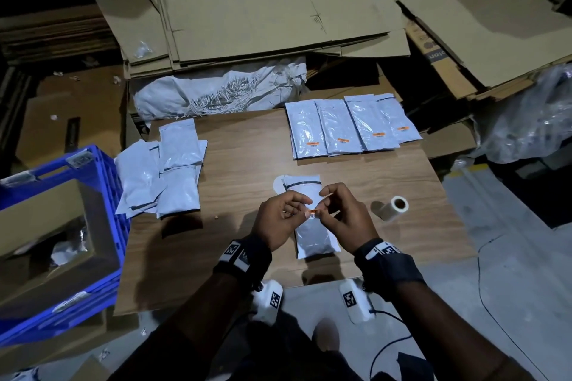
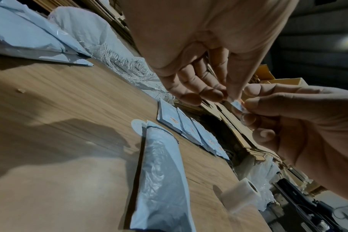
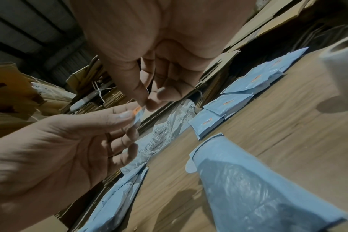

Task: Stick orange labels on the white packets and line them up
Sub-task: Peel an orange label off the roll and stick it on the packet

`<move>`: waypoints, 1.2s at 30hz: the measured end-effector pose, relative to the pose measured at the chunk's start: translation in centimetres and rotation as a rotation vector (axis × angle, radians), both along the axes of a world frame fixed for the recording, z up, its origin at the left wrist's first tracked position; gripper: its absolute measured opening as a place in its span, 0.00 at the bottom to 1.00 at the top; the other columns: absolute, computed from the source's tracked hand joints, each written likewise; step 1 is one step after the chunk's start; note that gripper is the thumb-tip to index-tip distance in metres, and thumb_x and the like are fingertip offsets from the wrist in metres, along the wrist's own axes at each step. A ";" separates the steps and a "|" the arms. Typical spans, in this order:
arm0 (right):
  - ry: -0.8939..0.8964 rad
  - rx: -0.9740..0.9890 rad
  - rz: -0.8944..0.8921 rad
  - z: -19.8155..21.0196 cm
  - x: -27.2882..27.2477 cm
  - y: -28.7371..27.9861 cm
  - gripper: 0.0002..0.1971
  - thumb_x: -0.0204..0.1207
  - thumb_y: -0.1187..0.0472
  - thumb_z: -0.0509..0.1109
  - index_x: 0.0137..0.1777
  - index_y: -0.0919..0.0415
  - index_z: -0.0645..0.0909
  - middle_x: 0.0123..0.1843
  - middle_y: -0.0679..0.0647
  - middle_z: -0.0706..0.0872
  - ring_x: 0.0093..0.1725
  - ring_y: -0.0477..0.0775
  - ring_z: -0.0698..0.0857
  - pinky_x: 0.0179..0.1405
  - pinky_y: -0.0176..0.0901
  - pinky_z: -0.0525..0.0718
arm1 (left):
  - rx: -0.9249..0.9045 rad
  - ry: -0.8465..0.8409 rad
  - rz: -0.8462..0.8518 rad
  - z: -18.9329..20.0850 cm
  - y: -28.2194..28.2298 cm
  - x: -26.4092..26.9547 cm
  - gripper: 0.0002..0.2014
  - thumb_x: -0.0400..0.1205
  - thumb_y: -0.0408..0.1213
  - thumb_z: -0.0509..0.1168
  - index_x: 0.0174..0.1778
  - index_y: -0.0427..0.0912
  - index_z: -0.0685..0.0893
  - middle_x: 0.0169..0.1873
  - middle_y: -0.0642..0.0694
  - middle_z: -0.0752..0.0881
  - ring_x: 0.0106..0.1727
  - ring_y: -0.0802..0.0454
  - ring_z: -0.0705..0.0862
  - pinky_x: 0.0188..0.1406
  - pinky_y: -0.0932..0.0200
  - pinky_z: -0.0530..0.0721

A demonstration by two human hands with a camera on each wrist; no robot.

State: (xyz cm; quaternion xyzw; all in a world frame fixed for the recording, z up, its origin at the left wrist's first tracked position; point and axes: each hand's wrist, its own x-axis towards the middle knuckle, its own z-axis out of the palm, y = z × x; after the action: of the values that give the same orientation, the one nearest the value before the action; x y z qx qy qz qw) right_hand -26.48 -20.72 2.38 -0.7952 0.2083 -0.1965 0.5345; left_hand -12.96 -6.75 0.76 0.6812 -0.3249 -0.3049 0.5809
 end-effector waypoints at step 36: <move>0.549 0.215 -0.152 -12.2 -0.4 -2.9 0.14 0.69 0.69 0.71 0.46 0.49 0.77 0.30 0.51 0.85 0.33 0.55 0.85 0.39 0.54 0.88 | 0.523 -0.099 0.189 -11.8 -3.3 -3.0 0.19 0.70 0.36 0.79 0.49 0.57 0.79 0.30 0.55 0.89 0.37 0.58 0.89 0.39 0.50 0.89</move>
State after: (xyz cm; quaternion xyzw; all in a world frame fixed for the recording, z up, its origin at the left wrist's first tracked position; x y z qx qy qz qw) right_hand -26.84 -23.65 -9.80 -0.7396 0.4236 0.0093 0.5230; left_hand -15.99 -10.09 -11.02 0.8492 -0.1981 -0.2894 0.3948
